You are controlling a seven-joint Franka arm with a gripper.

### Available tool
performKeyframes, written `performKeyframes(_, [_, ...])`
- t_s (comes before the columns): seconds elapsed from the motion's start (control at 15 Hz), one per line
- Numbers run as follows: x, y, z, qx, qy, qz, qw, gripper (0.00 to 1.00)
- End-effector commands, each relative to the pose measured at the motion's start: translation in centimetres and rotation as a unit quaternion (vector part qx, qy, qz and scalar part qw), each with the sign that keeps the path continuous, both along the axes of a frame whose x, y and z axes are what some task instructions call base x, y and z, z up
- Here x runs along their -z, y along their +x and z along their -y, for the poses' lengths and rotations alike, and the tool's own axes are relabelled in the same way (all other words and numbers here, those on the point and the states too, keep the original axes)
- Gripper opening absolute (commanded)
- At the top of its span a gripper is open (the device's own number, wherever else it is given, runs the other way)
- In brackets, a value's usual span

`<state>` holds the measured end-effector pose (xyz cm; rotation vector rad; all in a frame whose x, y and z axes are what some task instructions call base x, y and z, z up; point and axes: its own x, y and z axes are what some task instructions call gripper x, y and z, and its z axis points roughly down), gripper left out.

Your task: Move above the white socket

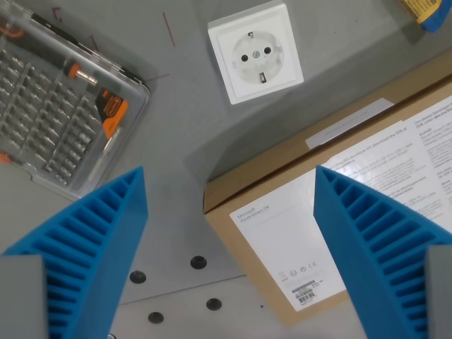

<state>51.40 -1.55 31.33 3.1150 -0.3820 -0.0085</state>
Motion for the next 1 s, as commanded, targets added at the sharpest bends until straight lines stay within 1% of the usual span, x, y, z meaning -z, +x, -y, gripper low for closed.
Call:
performKeyframes(0.07, [0.2,0.1,0.1,-0.013,0.000,0.003,0.9999,1.00])
performKeyframes(0.53, [1.4,0.4,0.5,-0.032,0.002,0.009,0.9994,1.00])
performKeyframes(1.0, [3.1,0.8,1.1,-0.057,0.002,0.013,0.9983,1.00])
